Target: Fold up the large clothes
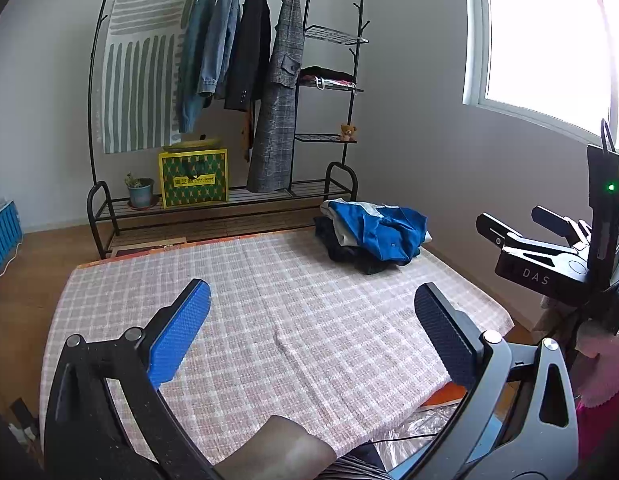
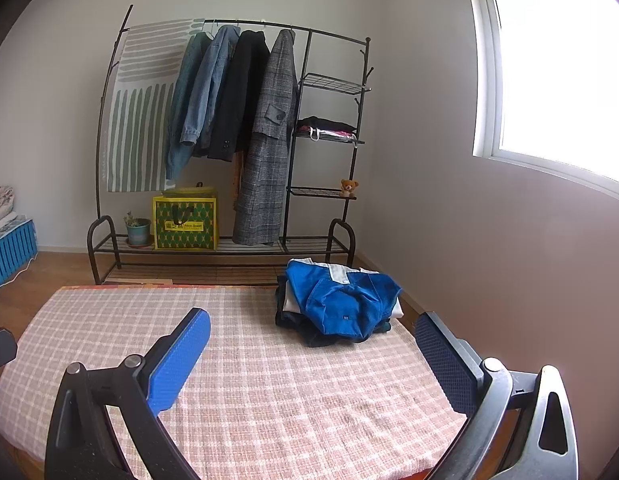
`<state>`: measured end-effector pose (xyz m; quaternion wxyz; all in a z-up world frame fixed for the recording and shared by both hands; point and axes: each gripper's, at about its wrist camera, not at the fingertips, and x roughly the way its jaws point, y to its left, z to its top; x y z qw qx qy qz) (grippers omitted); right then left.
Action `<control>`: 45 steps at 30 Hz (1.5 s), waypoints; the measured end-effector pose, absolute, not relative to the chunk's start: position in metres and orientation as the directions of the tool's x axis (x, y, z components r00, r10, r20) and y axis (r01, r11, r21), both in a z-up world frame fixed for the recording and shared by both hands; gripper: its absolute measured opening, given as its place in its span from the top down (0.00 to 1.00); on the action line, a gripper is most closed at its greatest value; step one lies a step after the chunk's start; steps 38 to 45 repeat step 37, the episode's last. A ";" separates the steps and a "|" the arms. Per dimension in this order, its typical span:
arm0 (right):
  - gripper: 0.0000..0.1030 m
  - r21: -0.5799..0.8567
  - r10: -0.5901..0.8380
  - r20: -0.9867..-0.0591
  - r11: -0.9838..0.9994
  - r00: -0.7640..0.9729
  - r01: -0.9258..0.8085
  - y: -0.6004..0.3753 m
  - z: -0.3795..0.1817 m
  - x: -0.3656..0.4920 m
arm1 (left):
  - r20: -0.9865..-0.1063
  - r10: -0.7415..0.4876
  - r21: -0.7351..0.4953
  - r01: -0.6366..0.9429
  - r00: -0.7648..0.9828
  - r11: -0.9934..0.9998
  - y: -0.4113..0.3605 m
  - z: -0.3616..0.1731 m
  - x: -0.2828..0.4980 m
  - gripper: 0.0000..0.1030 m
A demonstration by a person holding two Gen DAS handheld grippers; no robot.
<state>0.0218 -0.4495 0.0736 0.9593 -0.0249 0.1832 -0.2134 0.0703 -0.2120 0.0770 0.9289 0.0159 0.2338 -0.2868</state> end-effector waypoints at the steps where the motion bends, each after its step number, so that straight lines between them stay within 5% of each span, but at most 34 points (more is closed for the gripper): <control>1: 0.00 -0.126 -0.419 -0.341 0.908 0.842 0.400 -0.449 0.073 0.022 | -0.444 -0.524 -0.104 0.539 0.727 0.836 -0.212 0.077 0.070 0.00; 45: 0.00 -0.132 -0.407 -0.372 0.913 0.834 0.387 -0.442 0.058 0.023 | -0.411 -0.452 -0.023 0.487 0.791 0.873 -0.210 0.075 0.072 0.00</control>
